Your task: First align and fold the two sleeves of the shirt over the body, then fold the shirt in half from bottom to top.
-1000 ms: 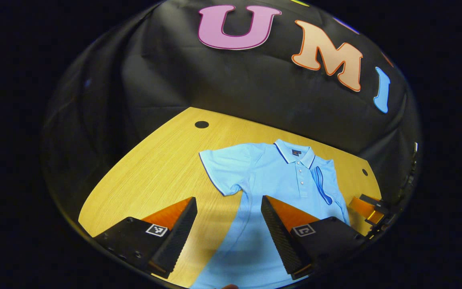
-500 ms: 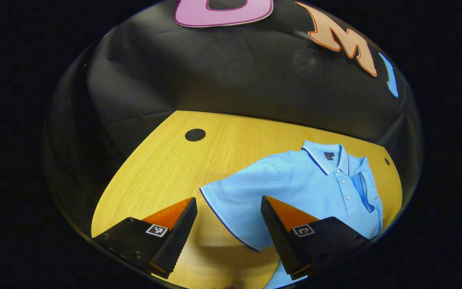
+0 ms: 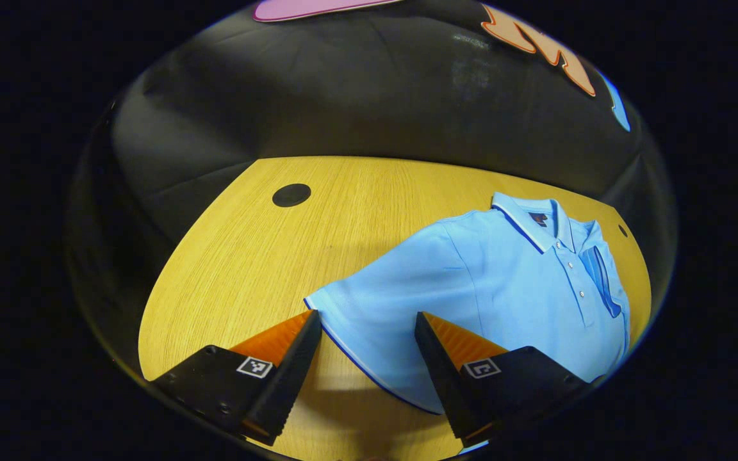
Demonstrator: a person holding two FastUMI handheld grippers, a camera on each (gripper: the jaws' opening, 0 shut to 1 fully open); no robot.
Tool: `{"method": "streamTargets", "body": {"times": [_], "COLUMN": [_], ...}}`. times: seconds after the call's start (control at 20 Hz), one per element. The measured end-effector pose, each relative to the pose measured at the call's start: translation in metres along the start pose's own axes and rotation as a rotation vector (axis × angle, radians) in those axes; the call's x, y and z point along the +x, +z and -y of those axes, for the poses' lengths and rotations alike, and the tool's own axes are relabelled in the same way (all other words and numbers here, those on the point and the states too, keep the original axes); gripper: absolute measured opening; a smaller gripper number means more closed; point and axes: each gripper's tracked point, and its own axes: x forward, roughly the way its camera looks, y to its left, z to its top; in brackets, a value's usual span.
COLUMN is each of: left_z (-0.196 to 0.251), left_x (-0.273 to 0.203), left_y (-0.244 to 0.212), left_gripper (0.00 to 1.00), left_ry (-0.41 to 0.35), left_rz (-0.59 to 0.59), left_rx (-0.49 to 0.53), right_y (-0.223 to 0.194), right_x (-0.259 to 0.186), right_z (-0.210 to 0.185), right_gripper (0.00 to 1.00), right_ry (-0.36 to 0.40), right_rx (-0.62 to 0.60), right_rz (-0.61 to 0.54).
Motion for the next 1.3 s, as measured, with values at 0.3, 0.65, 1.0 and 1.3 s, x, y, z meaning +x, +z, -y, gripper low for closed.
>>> {"method": "streamTargets", "body": {"times": [0.3,0.65,1.0,1.3], "left_z": [0.018,0.058,0.194,0.254], "left_x": [0.006,-0.007,-0.021,-0.046], "left_y": [0.007,0.044,0.059,0.043], "left_gripper": [0.36,0.0,0.01,0.66], "left_ry": [-0.037,-0.044,-0.234,-0.34], "left_rz": [0.02,0.08,0.097,0.101], "left_rx": [0.021,0.119,0.233,0.223], "right_y": [0.003,0.004,-0.007,-0.02], "right_x": [0.003,0.002,-0.008,-0.018], "right_z": [-0.002,-0.008,-0.006,0.007], "right_gripper": [0.98,0.98,0.93,0.98], "right_ry": [0.002,0.006,-0.004,0.006], "right_rx": [0.023,0.023,0.013,0.006], "right_rz": [-0.005,-0.001,-0.004,-0.004]}}
